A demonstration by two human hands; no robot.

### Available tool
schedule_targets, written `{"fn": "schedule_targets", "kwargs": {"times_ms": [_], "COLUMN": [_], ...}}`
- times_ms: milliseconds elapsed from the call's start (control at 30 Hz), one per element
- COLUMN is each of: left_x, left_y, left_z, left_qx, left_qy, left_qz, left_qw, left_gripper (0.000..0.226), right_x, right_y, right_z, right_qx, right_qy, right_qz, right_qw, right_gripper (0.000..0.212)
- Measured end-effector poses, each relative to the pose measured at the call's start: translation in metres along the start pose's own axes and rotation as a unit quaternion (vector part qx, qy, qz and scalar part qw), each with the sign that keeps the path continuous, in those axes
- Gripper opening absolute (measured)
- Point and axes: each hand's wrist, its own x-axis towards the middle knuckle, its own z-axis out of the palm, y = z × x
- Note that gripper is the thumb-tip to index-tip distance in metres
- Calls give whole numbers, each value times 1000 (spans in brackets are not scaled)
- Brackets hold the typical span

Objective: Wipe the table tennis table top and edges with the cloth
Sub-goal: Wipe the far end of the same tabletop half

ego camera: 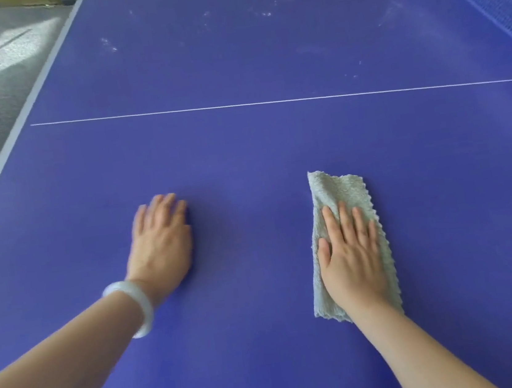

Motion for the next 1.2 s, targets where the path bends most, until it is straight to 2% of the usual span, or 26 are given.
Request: {"fn": "schedule_targets", "kwargs": {"times_ms": [67,133,267,300,367,433,500,533,567,600,667,733,767,833,867,900,967,1033,1067,1100,1133,1200], "left_x": [6,20,33,33,31,31,31,31,31,30,31,31,31,32,33,33,33,32,32,32,31,31], "left_y": [60,114,161,162,162,163,163,164,164,164,163,162,162,162,163,163,163,162,162,163,163,162], "left_z": [8,22,42,43,42,42,41,42,41,40,39,38,38,39,39,39,40,40,40,40,39,38], "left_qx": [-25,-42,-33,-34,-38,-40,-40,-40,-41,-42,-44,-52,-57,-56,-53,-49,-43,-40,-39,-38,-37,-33], "left_qy": [-14,-28,-68,-68,-63,-63,-68,-69,-68,-67,-62,-61,-60,-54,-51,-50,-51,-51,-52,-53,-53,-57], "left_qz": [46,38,3,-5,-14,-19,-22,-23,-25,-28,-27,-25,-24,-25,-27,-28,-29,-29,-30,-30,-29,-27], "left_qw": [999,998,997,997,997,997,997,997,996,996,997,997,996,997,997,997,997,997,997,997,997,997], "left_gripper": [52,55,58,58,59,61,61,61,60,59,58,58,58,57,57,57,60,61,61,61,61,61], "right_x": [-5,-18,-47,-41,-16,19,51,62,70,73,72,67,71,97,116,139,178,193,190,182,172,144], "right_y": [-7,-8,35,57,101,133,136,123,104,81,33,11,15,45,65,86,123,124,109,87,62,11], "right_z": [-1,-1,9,9,6,-1,-4,-6,-8,-8,-1,3,0,-7,-10,-12,-22,-24,-23,-20,-16,-7], "right_qx": [7,15,27,29,27,26,37,50,58,62,49,34,31,17,9,6,18,26,33,41,53,54], "right_qy": [9,24,29,33,53,70,60,47,41,46,55,35,26,12,17,24,31,23,22,23,30,33], "right_qz": [10,-8,-199,-219,-158,0,144,187,194,157,-21,-210,-274,-338,-325,-269,-77,77,114,112,63,-144], "right_qw": [1000,1000,979,975,986,997,987,980,978,985,997,976,961,941,945,963,996,996,993,993,996,988], "right_gripper": [66,62,57,57,57,58,55,56,57,58,57,58,59,60,61,63,61,58,58,58,58,61]}}
